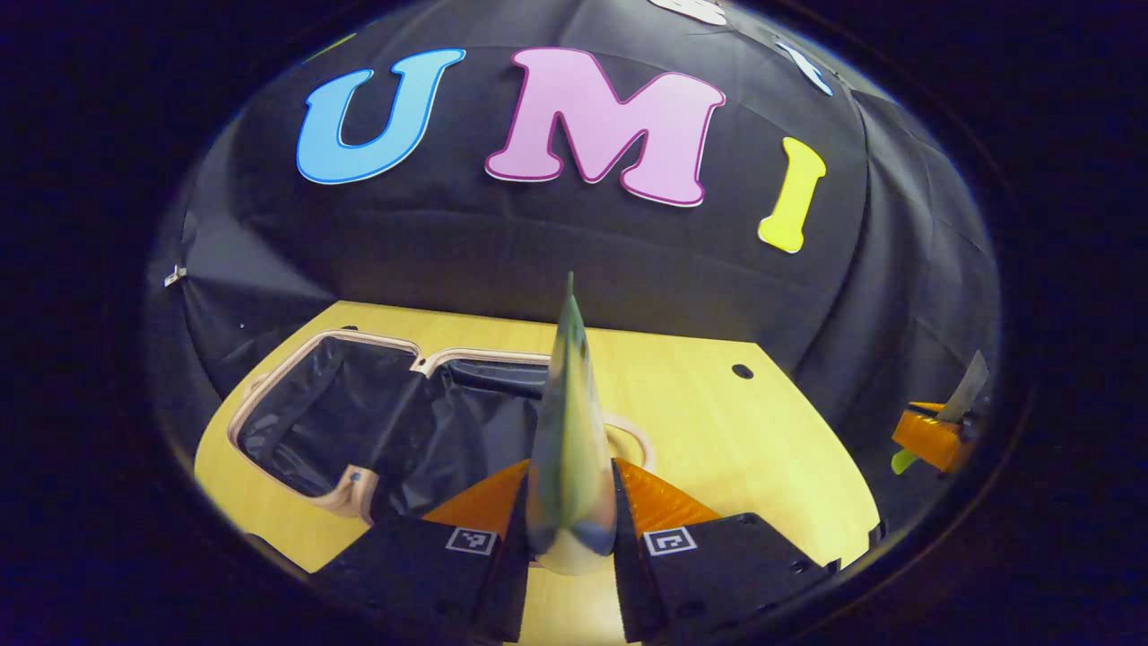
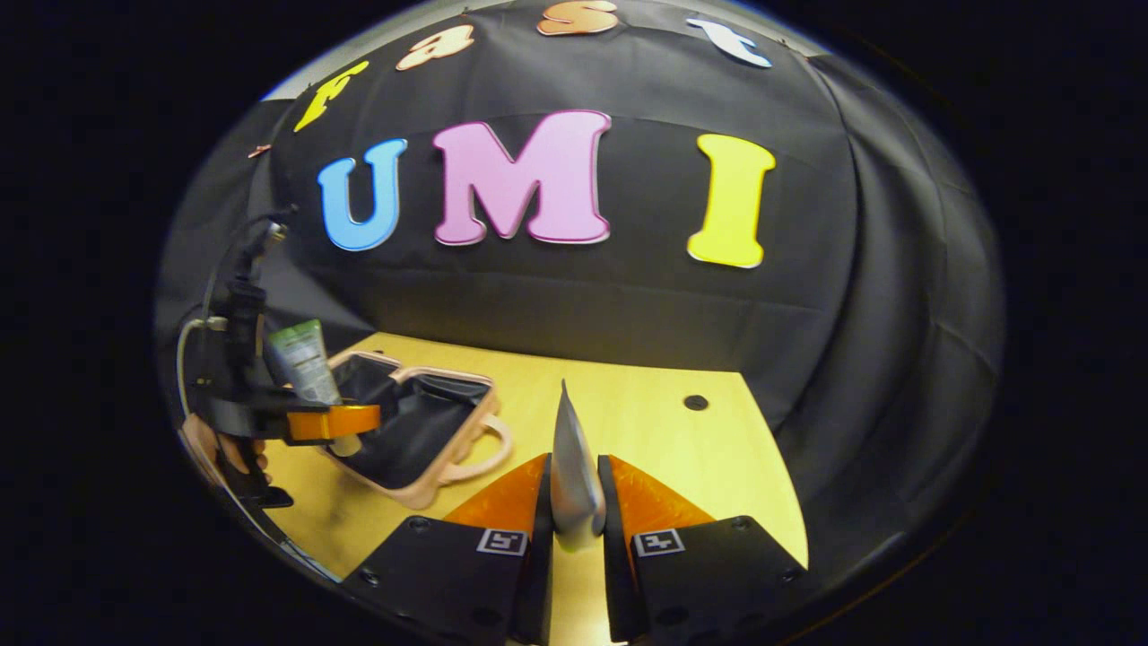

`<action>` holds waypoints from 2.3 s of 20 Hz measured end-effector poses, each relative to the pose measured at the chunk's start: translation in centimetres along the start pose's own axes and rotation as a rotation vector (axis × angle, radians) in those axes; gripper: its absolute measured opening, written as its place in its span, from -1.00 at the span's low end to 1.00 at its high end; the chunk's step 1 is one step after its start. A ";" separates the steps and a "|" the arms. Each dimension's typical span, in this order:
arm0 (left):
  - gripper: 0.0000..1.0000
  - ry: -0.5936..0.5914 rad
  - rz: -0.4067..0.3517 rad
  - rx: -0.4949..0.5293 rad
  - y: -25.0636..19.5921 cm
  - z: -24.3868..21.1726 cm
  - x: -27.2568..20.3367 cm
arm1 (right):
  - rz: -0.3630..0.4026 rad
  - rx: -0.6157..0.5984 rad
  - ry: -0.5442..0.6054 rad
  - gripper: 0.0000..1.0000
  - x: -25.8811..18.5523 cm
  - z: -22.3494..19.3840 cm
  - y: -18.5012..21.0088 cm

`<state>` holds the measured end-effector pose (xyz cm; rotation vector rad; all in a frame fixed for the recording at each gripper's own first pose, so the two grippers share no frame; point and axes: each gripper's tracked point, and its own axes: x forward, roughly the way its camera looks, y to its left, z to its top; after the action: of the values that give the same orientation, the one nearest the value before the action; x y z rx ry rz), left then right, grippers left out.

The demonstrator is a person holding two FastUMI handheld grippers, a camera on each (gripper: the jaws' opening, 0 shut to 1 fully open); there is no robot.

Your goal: First open the suitcase, pack the skin care products into it, and then close the suitcase.

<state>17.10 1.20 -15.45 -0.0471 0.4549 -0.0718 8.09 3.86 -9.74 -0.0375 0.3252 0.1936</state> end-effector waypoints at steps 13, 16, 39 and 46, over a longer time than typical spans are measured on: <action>-0.24 0.557 -0.013 0.028 8.6 -8.9 12.6 | 0.214 0.043 0.025 -0.44 1.9 0.2 14.3; -0.21 0.430 0.032 0.036 9.2 -5.9 12.7 | 0.195 0.054 0.045 -0.44 3.0 0.0 13.8; 0.99 -0.051 0.266 -0.117 25.5 -1.2 -15.1 | 0.118 -0.026 0.605 -0.43 21.3 -15.3 23.3; 0.99 -0.029 0.314 -0.138 29.1 -4.2 -17.6 | 0.045 0.032 0.704 -0.34 21.8 -17.0 23.1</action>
<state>1.17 31.52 -13.33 -0.1115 0.4332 0.2690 18.48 29.39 -33.00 -0.0660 1.0310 0.2153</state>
